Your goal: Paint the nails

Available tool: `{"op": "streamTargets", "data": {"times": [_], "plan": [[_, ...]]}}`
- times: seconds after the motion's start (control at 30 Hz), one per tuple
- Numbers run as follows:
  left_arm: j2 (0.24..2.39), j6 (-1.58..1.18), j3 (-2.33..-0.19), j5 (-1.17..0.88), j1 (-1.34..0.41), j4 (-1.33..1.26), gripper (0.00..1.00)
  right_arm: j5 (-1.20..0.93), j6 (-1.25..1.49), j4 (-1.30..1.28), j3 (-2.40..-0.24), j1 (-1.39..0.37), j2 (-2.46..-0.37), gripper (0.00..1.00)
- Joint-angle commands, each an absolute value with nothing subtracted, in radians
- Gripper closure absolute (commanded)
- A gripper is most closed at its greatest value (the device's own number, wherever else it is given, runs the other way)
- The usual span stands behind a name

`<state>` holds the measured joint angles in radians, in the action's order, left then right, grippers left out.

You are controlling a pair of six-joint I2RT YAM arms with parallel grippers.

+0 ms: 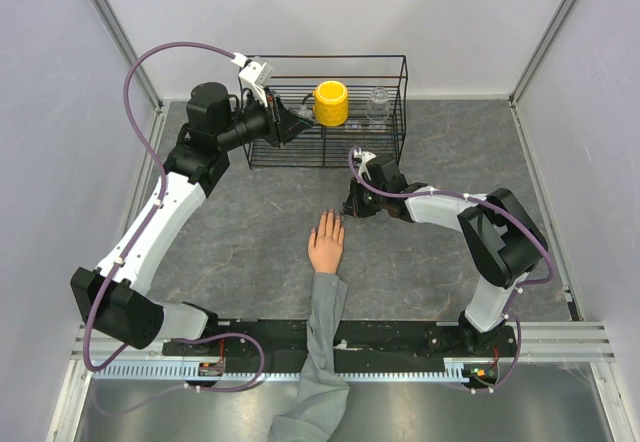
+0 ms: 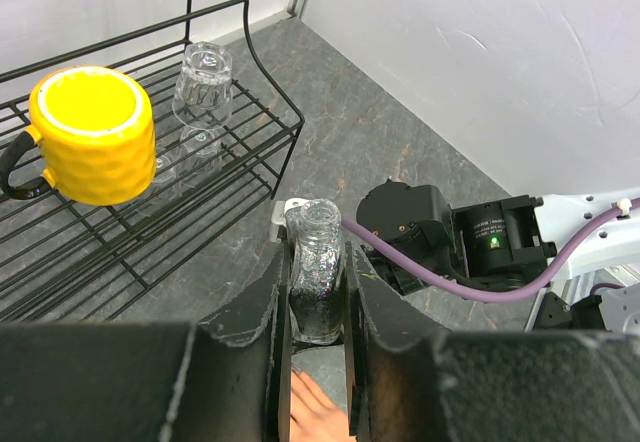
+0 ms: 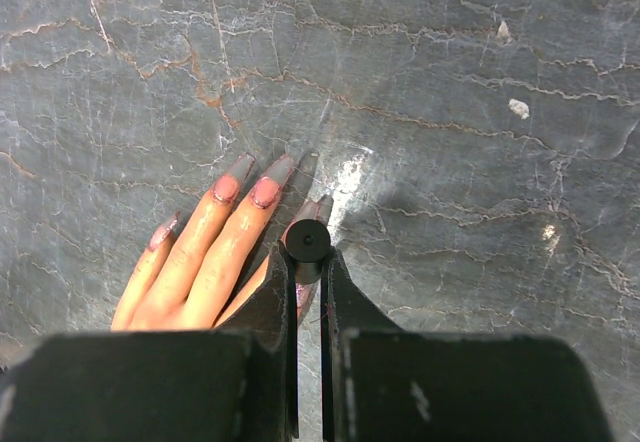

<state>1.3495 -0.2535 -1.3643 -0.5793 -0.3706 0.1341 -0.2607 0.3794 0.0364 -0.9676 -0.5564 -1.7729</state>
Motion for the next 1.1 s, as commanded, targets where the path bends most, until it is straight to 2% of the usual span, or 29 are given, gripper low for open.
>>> {"op": "streamTargets", "data": {"times": [0.0, 1.07], "plan": [[1.327, -0.264, -1.394, -0.597, -0.367, 0.132, 0.98, -0.265, 0.380, 0.049, -0.959, -0.555, -1.747, 1.00], [1.301, -0.265, -1.381, -0.592, -0.367, 0.135, 0.98, -0.291, 0.388, 0.055, -0.939, -0.577, -1.709, 1.00]]}}
